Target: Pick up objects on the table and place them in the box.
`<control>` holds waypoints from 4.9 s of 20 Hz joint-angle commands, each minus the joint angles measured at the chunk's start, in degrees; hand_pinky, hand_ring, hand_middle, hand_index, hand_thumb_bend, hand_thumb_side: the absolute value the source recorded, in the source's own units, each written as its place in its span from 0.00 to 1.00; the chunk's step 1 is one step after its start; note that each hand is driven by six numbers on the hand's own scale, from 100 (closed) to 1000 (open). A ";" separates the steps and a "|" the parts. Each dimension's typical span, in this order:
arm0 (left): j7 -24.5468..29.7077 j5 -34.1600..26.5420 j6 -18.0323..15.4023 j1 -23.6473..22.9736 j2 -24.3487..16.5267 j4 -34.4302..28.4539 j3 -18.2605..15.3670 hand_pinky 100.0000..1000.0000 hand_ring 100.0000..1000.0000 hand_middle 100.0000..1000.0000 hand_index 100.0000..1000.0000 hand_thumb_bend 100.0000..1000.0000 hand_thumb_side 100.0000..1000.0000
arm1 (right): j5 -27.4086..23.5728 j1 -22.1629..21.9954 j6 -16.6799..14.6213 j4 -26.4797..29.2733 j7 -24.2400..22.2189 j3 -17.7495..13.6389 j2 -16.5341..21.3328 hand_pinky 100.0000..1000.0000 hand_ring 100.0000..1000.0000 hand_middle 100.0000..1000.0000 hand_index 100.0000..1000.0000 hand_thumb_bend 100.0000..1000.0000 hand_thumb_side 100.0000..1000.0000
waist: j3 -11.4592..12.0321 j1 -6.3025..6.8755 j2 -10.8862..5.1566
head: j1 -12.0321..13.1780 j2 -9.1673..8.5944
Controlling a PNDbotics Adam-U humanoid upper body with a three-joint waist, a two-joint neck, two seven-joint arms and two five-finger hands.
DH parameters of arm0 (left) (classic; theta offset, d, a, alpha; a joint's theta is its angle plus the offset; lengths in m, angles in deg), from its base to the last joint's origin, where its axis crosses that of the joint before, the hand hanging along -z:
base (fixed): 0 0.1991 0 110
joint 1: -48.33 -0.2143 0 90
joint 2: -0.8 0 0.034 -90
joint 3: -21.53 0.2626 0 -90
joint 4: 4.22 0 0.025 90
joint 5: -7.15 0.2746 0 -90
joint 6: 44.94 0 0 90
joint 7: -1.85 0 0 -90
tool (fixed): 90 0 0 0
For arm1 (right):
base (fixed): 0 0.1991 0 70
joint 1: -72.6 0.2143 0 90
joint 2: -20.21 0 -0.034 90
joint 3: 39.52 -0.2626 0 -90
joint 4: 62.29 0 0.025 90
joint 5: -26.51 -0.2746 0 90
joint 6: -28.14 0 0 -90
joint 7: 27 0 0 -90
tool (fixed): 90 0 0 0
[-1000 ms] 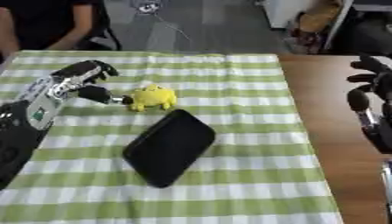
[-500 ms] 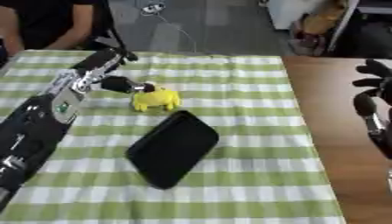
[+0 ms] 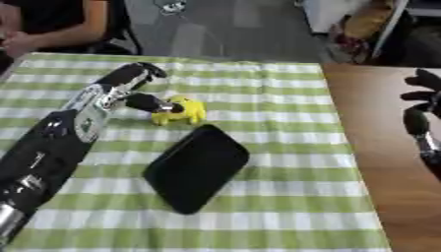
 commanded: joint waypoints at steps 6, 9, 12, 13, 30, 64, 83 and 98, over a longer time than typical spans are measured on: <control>0.31 1.97 -1.05 2.42 0.14 2.77 -1.28 0.67 0.71 0.77 0.84 1.00 0.65 | -0.55 1.21 -0.17 0.86 -0.46 0.07 0.23 0.53 0.67 0.76 0.92 0.60 1.00 | -0.60 0.00 -0.27 | 0.72 -1.04; -0.01 2.45 -1.04 2.78 0.12 3.80 -1.60 0.67 0.71 0.77 0.84 1.00 0.65 | -0.70 1.41 -0.23 0.86 -0.62 0.20 0.08 0.53 0.67 0.76 0.92 0.60 1.00 | -1.01 -0.14 0.02 | 0.88 -1.36; -0.35 2.75 -1.25 3.19 0.19 4.50 -1.72 0.67 0.71 0.77 0.84 1.00 0.65 | -0.85 1.61 -0.27 0.87 -0.70 0.23 -0.01 0.53 0.67 0.76 0.92 0.60 1.00 | -1.40 -0.28 0.38 | 0.93 -1.51; -0.42 2.79 -1.38 3.29 0.26 4.63 -1.72 0.67 0.71 0.77 0.84 1.00 0.64 | -0.90 1.65 -0.28 0.87 -0.72 0.23 -0.03 0.53 0.67 0.76 0.92 0.60 1.00 | -1.48 -0.30 0.47 | 0.96 -1.51; -0.13 3.95 -2.06 3.49 1.44 7.01 -1.97 0.64 0.67 0.73 0.82 0.98 0.62 | -1.32 2.38 -0.47 0.92 -1.10 0.37 -0.25 0.53 0.67 0.76 0.92 0.60 1.00 | -2.26 -0.63 1.50 | 1.40 -1.64; -8.31 4.48 2.59 3.32 1.14 6.28 -1.71 0.03 0.00 0.13 0.36 0.00 0.47 | -1.33 2.35 -0.58 0.76 -1.27 0.22 -0.21 0.53 0.67 0.76 0.92 0.60 1.00 | -1.92 -0.82 1.47 | 1.36 -1.79; -4.72 10.42 1.84 3.72 0.28 3.80 -1.16 0.09 0.00 0.00 0.09 0.00 0.38 | -1.27 2.17 -0.54 0.79 -1.07 0.01 -0.21 0.54 0.67 0.76 0.92 0.60 1.00 | -1.68 -0.81 1.32 | 1.20 -1.95; 3.56 6.10 0.07 4.73 -5.06 -14.12 2.87 0.09 0.00 0.00 0.09 0.00 0.37 | -0.80 1.64 -0.37 0.63 -0.71 -0.40 0.20 0.54 0.67 0.76 0.92 0.60 1.00 | -1.10 -0.51 0.66 | 0.57 -1.96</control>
